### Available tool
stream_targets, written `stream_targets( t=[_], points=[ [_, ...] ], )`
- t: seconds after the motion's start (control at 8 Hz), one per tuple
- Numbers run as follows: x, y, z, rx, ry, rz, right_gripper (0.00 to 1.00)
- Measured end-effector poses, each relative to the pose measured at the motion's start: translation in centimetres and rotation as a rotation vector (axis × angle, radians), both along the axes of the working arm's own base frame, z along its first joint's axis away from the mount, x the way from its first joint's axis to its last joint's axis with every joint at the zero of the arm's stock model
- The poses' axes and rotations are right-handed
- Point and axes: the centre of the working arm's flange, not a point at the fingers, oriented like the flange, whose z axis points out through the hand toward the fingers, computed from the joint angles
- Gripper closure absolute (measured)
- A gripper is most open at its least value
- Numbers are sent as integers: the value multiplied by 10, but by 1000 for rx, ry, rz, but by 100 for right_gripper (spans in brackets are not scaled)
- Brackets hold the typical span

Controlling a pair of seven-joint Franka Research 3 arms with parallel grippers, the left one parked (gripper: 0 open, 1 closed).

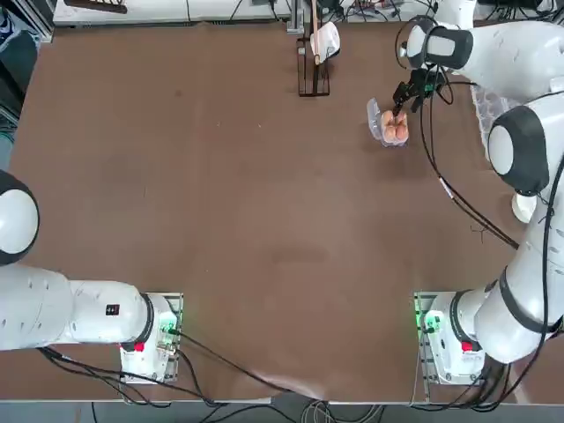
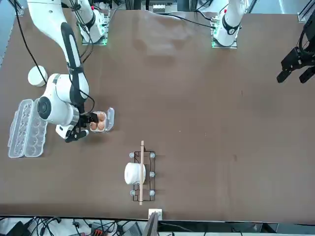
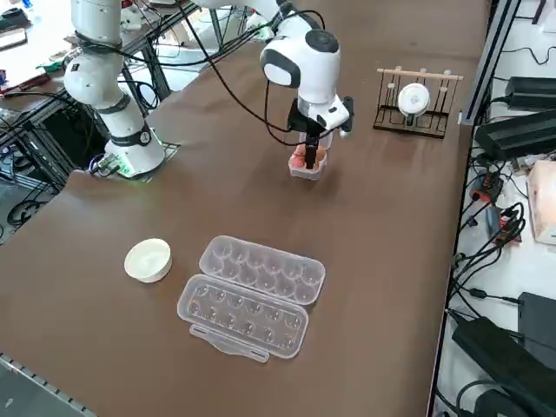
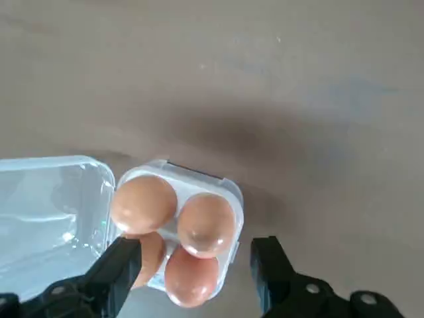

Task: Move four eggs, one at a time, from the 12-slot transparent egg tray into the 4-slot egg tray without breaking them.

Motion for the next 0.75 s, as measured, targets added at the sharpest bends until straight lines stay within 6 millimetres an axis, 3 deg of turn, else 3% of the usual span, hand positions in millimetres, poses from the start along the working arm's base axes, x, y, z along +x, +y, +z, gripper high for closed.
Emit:
stream_targets(
  t=[0.25, 0.5, 0.75],
  points=[
    [11, 0, 27, 3, -55, 6, 0],
    [26, -12, 81, -13, -147, 17, 0],
    [38, -37, 135, -32, -203, 2, 0]
  ],
)
